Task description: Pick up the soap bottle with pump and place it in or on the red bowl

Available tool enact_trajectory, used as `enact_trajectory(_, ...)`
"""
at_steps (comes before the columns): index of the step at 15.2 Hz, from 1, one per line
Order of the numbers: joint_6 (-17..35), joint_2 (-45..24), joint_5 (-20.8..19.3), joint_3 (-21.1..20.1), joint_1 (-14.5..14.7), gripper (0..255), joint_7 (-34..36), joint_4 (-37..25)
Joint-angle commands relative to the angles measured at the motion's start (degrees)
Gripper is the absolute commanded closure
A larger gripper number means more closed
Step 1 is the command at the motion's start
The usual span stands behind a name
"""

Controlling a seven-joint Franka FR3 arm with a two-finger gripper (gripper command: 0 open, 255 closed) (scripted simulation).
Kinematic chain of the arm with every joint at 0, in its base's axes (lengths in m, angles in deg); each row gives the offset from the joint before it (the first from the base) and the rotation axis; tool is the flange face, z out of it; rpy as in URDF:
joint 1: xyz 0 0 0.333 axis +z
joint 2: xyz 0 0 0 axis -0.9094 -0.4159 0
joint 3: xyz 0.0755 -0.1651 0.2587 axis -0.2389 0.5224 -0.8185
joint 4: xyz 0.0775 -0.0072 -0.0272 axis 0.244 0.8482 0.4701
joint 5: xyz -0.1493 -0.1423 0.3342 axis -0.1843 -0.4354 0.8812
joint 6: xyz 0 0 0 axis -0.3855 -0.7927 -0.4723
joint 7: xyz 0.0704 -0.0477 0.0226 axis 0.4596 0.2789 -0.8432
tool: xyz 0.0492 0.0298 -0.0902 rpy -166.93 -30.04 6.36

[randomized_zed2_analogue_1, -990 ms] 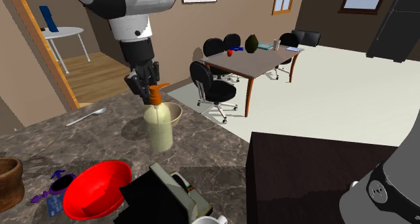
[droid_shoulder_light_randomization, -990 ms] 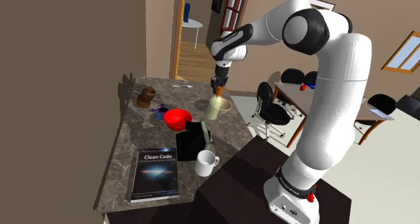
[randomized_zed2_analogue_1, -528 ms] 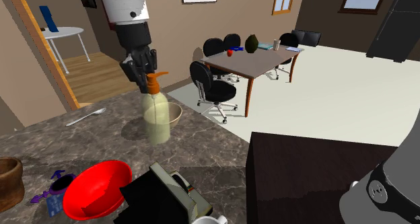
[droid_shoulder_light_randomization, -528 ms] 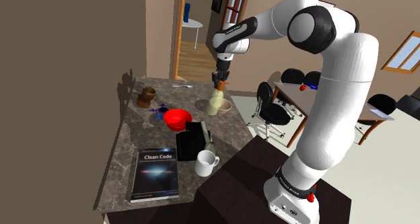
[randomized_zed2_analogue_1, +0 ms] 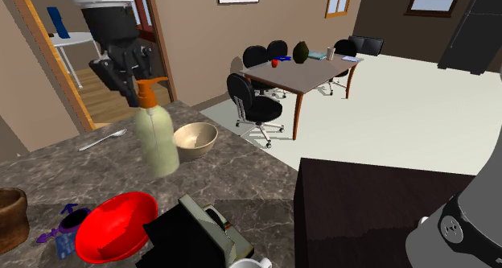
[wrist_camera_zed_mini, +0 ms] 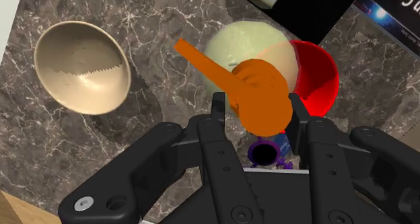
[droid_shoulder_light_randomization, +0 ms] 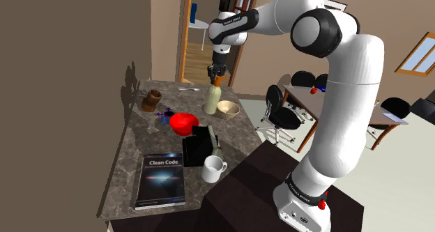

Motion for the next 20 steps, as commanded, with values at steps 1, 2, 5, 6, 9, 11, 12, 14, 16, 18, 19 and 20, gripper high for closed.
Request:
enact_trajectory(1,-2.28,-1.75,0.09,-0.65,1.06,255,1.98,-4.10)
enact_trajectory(2,-3.50,-2.73,0.14,-0.96,1.58,255,2.92,-6.32)
enact_trajectory(5,-7.45,-6.13,0.29,-1.85,3.05,255,5.70,-13.77)
enact_trajectory(6,-8.89,-7.46,0.34,-2.12,3.51,255,6.60,-16.58)
enact_trajectory(9,-13.78,-12.21,0.53,-2.91,4.78,255,9.28,-26.32)
enact_trajectory(11,-17.99,-16.57,0.68,-3.44,5.54,255,11.15,-34.98)
enact_trajectory(12,-17.19,-16.52,0.69,-3.44,5.59,255,11.11,-34.13)
enact_trajectory(14,-15.61,-16.46,0.71,-3.45,5.66,255,11.03,-32.49)
enact_trajectory(16,-14.11,-16.51,0.73,-3.46,5.73,255,10.95,-31.04)
enact_trajectory(18,-12.65,-16.62,0.77,-3.47,5.78,255,10.86,-29.68)
enact_trajectory(19,-11.93,-16.70,0.78,-3.48,5.80,255,10.83,-29.04)
enact_trajectory(20,-11.23,-16.80,0.80,-3.49,5.82,255,10.79,-28.43)
